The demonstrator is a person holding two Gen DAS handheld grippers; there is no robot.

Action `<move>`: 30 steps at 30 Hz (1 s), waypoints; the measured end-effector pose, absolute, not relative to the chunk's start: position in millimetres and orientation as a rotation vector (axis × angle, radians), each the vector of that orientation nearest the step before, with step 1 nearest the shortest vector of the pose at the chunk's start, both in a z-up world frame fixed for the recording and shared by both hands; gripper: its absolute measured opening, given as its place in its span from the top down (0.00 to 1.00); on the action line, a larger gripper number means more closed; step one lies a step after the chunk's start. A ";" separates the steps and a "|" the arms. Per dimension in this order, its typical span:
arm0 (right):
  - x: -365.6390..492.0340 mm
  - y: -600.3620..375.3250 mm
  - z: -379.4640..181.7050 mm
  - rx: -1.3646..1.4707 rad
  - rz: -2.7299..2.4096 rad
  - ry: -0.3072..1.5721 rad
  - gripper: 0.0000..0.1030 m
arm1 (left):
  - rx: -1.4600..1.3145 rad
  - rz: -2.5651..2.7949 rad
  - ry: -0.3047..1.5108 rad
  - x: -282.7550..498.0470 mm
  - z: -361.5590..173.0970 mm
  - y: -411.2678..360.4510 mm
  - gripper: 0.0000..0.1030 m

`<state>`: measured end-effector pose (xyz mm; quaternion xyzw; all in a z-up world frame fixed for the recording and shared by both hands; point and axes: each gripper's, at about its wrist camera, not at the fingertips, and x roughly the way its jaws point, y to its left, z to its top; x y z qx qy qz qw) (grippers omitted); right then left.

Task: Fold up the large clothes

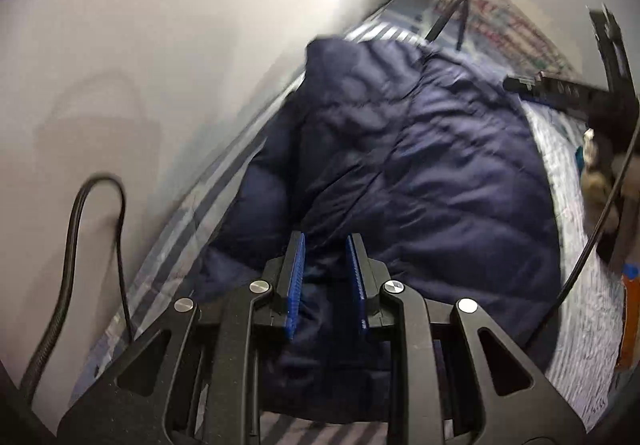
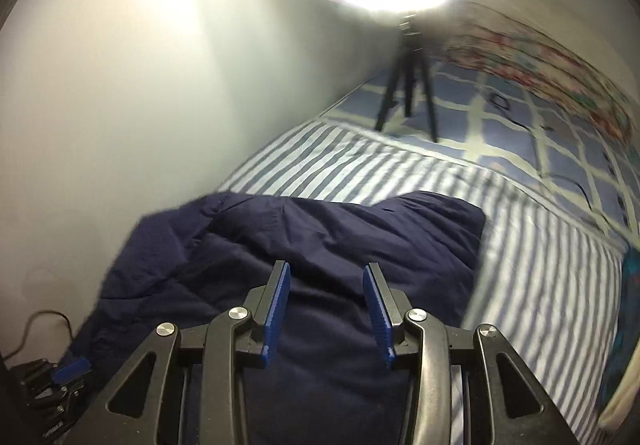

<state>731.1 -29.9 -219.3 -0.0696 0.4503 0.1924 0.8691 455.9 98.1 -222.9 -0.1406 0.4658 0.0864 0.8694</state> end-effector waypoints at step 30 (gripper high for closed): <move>638.2 -169.2 -273.9 0.401 0.452 1.221 0.18 | -0.340 -0.176 1.047 477.5 -197.8 125.9 0.54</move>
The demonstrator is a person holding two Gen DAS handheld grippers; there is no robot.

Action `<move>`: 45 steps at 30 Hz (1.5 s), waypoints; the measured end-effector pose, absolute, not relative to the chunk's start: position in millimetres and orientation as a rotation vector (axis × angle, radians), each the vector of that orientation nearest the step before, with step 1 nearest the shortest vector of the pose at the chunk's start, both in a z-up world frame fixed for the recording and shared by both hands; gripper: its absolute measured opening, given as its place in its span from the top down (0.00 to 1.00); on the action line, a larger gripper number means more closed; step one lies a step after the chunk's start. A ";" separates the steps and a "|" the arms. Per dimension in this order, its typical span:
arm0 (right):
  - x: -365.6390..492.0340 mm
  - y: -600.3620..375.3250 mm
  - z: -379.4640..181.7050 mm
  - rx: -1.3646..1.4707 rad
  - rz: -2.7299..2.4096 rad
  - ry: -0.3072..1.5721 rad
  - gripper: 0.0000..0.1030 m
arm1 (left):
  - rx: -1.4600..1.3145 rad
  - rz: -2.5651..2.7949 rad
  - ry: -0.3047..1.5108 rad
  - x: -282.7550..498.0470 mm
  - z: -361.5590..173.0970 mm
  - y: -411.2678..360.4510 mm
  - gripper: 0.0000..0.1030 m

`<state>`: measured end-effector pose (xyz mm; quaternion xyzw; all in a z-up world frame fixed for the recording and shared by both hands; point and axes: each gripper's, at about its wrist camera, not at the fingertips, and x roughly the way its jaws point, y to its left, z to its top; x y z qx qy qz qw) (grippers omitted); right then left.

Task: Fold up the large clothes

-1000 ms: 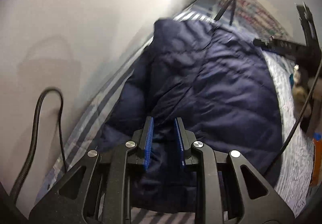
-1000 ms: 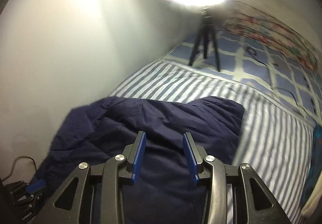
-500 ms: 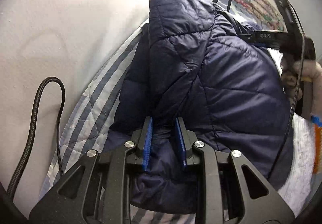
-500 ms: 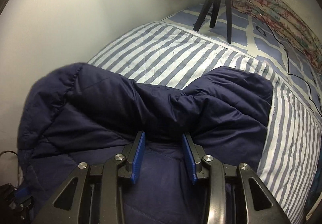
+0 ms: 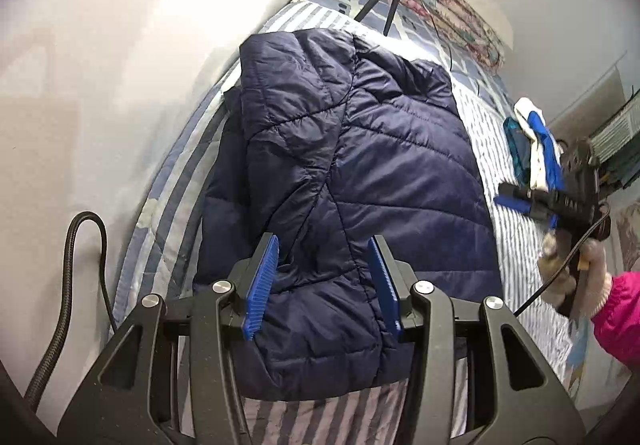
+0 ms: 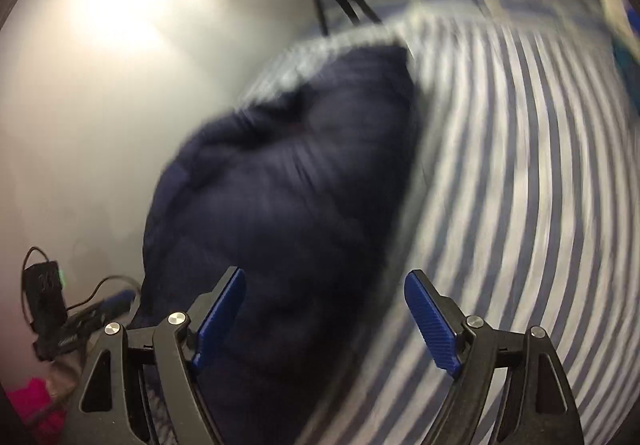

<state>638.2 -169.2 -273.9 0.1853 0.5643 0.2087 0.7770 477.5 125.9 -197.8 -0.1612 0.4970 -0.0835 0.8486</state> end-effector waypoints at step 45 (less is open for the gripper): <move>617.3 -191.5 -301.0 0.527 0.497 1.245 0.33 | -0.517 -0.379 1.283 586.4 -266.5 116.0 0.26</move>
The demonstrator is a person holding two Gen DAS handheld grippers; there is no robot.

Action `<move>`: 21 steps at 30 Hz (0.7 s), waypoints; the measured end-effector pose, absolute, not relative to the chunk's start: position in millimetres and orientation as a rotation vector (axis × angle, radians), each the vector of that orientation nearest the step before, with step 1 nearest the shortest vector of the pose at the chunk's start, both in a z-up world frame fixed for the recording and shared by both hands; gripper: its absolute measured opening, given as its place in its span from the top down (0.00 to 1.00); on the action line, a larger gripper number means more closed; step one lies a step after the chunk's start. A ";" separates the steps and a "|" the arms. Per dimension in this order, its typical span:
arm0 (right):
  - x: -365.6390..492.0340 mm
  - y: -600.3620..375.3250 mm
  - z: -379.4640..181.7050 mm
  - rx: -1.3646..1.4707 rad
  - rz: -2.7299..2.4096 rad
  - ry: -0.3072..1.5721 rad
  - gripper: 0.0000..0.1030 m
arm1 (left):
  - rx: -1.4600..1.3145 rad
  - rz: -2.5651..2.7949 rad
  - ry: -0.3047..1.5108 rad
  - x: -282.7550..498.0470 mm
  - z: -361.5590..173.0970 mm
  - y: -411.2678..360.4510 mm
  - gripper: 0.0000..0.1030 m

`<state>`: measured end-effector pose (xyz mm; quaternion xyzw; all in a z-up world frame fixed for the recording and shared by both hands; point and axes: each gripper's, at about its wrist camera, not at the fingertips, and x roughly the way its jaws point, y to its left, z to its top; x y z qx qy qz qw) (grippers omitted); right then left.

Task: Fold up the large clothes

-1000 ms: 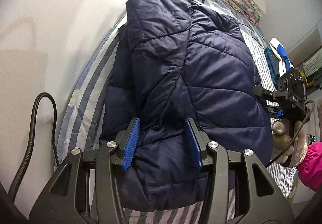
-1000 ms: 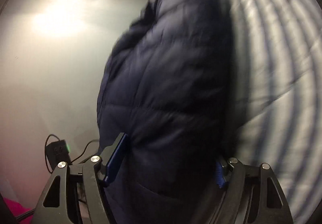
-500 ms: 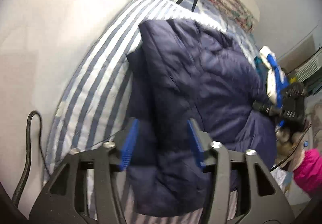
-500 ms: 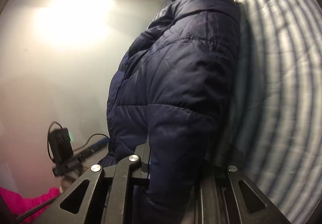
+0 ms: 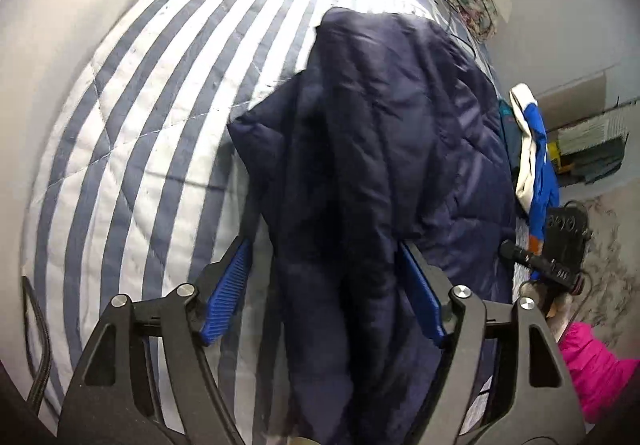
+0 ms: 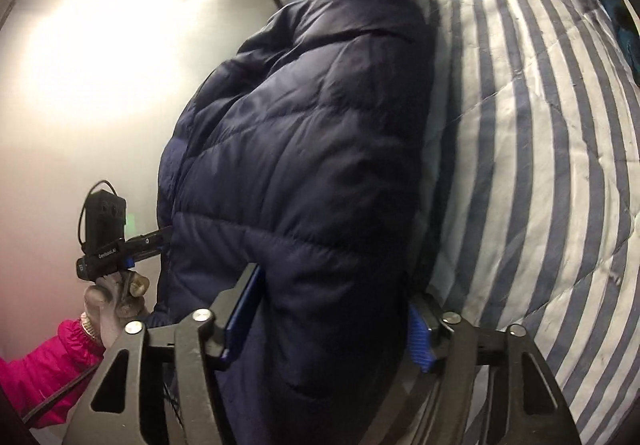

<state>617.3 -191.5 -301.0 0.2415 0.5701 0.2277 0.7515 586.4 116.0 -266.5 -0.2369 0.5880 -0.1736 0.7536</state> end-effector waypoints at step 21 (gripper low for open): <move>622.0 -170.3 -320.8 0.602 0.563 1.255 0.35 | -0.660 -0.431 1.283 614.8 -284.3 111.9 0.30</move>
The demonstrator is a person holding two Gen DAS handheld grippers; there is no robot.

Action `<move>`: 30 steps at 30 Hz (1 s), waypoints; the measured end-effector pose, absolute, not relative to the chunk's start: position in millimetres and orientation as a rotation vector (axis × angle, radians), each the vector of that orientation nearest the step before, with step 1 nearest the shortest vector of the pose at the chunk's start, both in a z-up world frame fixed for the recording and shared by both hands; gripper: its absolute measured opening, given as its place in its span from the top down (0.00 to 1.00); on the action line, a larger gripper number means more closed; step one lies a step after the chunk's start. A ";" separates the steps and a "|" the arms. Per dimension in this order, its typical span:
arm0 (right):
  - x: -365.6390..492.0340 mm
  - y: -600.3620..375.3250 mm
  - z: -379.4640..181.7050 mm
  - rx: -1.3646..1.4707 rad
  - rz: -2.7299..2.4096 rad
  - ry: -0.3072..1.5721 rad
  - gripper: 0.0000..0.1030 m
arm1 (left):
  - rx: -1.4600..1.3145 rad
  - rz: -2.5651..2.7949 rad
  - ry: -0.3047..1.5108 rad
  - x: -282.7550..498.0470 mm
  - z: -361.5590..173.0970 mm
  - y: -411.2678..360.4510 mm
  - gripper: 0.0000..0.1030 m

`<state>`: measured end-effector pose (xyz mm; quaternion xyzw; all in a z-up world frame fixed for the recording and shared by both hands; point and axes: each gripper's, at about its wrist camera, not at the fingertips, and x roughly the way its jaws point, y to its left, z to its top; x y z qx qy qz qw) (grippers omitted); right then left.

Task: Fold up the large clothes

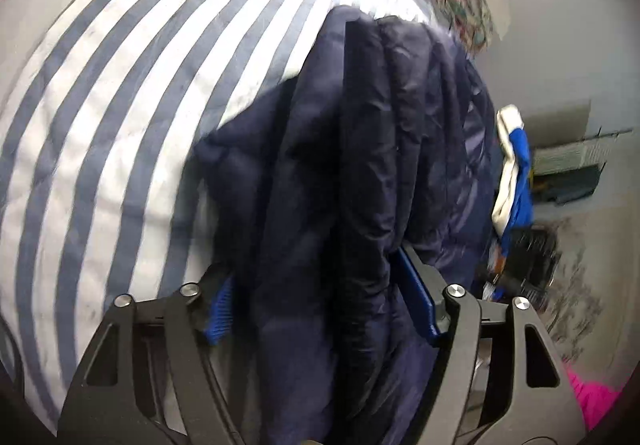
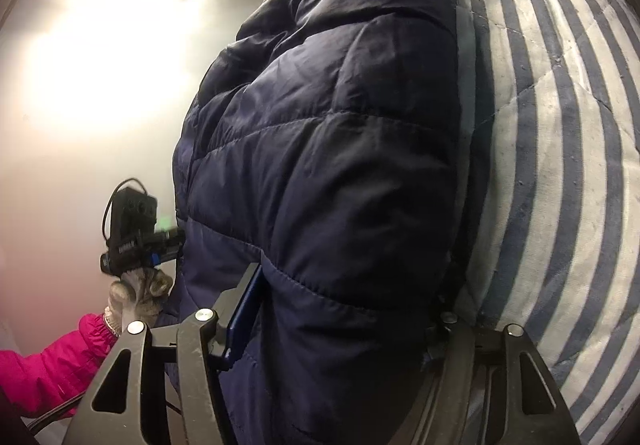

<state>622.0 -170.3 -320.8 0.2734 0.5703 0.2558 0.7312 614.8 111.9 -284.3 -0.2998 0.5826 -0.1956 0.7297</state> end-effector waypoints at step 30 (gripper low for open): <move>525.0 -190.4 -106.3 0.265 0.379 1.041 0.83 | -0.382 -0.610 1.056 559.4 -97.7 -51.0 0.87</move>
